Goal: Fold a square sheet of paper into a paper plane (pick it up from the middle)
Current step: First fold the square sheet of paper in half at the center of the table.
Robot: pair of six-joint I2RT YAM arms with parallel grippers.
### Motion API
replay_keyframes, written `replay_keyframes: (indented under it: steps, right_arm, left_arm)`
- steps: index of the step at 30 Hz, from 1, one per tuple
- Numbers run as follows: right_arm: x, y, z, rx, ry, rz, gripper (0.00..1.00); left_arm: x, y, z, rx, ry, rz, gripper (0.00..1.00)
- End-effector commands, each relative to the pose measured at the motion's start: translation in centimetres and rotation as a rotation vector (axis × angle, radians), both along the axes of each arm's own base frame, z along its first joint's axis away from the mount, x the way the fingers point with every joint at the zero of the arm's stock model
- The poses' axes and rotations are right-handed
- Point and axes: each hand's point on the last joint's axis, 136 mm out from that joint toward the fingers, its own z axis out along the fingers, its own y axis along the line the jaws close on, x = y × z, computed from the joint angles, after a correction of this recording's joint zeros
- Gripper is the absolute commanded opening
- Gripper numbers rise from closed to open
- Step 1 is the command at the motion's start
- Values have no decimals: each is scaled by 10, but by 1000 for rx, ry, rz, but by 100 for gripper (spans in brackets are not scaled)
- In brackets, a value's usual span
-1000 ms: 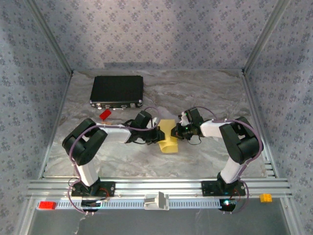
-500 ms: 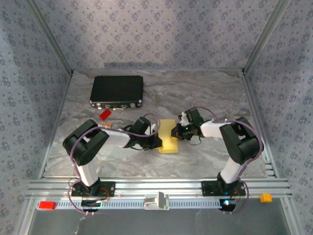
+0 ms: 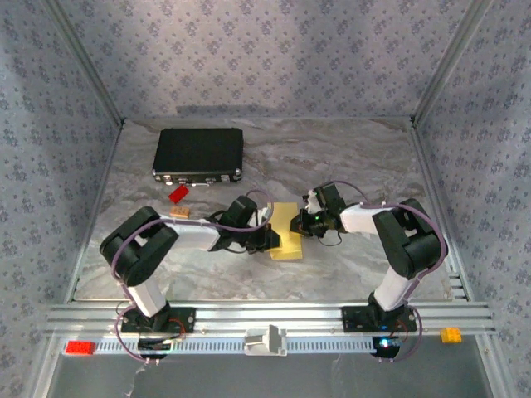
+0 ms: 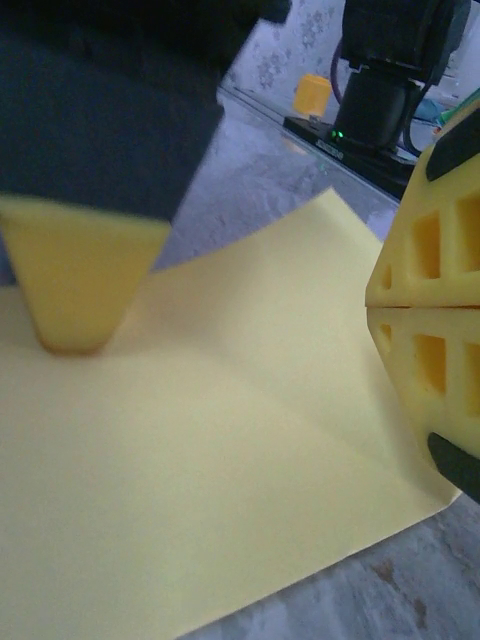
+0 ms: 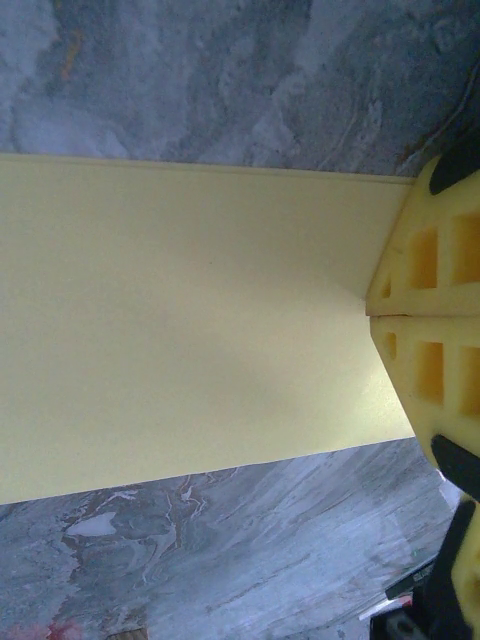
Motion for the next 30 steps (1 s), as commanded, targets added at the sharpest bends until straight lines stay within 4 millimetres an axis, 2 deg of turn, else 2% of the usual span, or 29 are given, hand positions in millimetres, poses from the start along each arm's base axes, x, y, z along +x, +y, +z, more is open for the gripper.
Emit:
replay_keyframes:
  steps: [1,5,8,13,16,18,23,25,30]
  right_arm:
    - [-40,-36,-47,-193,177,-48,0]
    - [-41,-36,-48,-193,181,-49,0]
    - [-40,-36,-49,-195,180,-49,0]
    - [-40,-36,-49,-195,180,-48,0]
    - [-40,-36,-49,-195,179,-50,0]
    - [-41,-35,-49,-193,181,-48,0]
    - [-40,-35,-48,-190,180,-47,0]
    - [-40,-34,-48,-189,179,-46,0]
    - [-41,-34,-48,-191,179,-45,0]
  left_arm:
    - [-14,4,-21,34,42,-21,7]
    - [-25,21,-42,87,59,-15,7]
    - [-34,31,-48,108,63,-25,7]
    - [-46,43,-45,132,41,-56,8]
    - [-48,42,-35,110,19,-73,8]
    - [-43,39,-22,88,-13,-66,8]
    - [-12,29,17,47,-124,3,7]
    - [1,25,26,34,-144,26,7]
    - [26,18,19,26,-130,57,7]
